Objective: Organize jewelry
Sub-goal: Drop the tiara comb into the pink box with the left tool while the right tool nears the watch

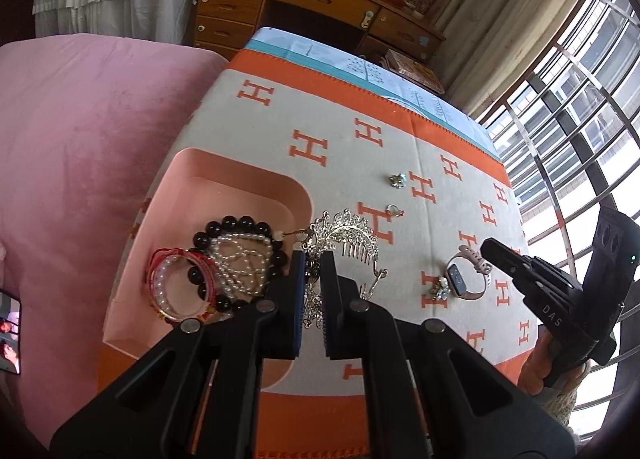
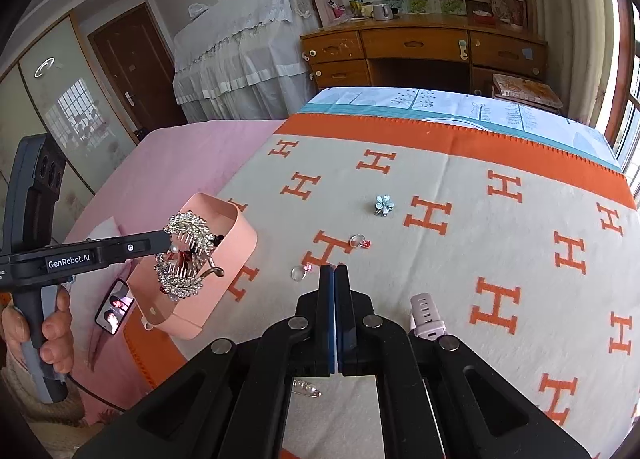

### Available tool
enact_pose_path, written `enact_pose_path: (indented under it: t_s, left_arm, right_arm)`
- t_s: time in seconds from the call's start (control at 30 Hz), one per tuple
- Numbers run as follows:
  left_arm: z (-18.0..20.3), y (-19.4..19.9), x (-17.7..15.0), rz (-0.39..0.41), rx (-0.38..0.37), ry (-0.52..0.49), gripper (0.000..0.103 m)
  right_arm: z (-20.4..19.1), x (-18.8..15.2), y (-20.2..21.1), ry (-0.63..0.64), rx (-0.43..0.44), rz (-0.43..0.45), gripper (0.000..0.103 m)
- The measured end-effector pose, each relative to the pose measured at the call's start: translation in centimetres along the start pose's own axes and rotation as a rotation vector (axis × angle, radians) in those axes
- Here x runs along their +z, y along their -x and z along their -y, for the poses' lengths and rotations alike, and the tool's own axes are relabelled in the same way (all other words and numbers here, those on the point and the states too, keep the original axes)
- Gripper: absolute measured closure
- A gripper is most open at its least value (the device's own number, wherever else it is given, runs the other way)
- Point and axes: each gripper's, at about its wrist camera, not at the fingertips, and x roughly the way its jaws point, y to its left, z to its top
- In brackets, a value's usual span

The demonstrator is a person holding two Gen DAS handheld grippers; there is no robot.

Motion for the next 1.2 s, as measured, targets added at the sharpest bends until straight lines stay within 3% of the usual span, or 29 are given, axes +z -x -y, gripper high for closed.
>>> enact_pose_path:
  t_s: [0.3, 0.63, 0.83, 0.93, 1.2]
  left_arm:
    - [-3.7, -1.3, -1.0, -0.027, 0.030, 0.057, 0.098]
    - [-5.4, -2.4, -1.2, -0.044, 0.008, 0.095, 0.098]
    - [-6.7, -2.1, -0.7, -0.026, -0.001, 0.133, 0.098]
    - [-7.4, -2.4, -0.3, -0.016, 0.015, 0.148, 0.103]
    - [-8.3, -4.9, 2.2, -0.004, 0.071, 0.156, 0.103]
  right_arm:
    - [-0.8, 1.4, 0.7, 0.017, -0.001, 0.021, 0.103]
    - [-2.4, 3.2, 1.9, 0.047, -0.017, 0.050, 0.103]
    - [-0.9, 2.8, 1.4, 0.012, -0.065, 0.028, 0.103]
    - [0.2, 2.3, 1.0, -0.011, -0.088, 0.016, 0.103]
    - [3.7, 0.8, 0.9, -0.074, -0.144, -0.009, 0.103]
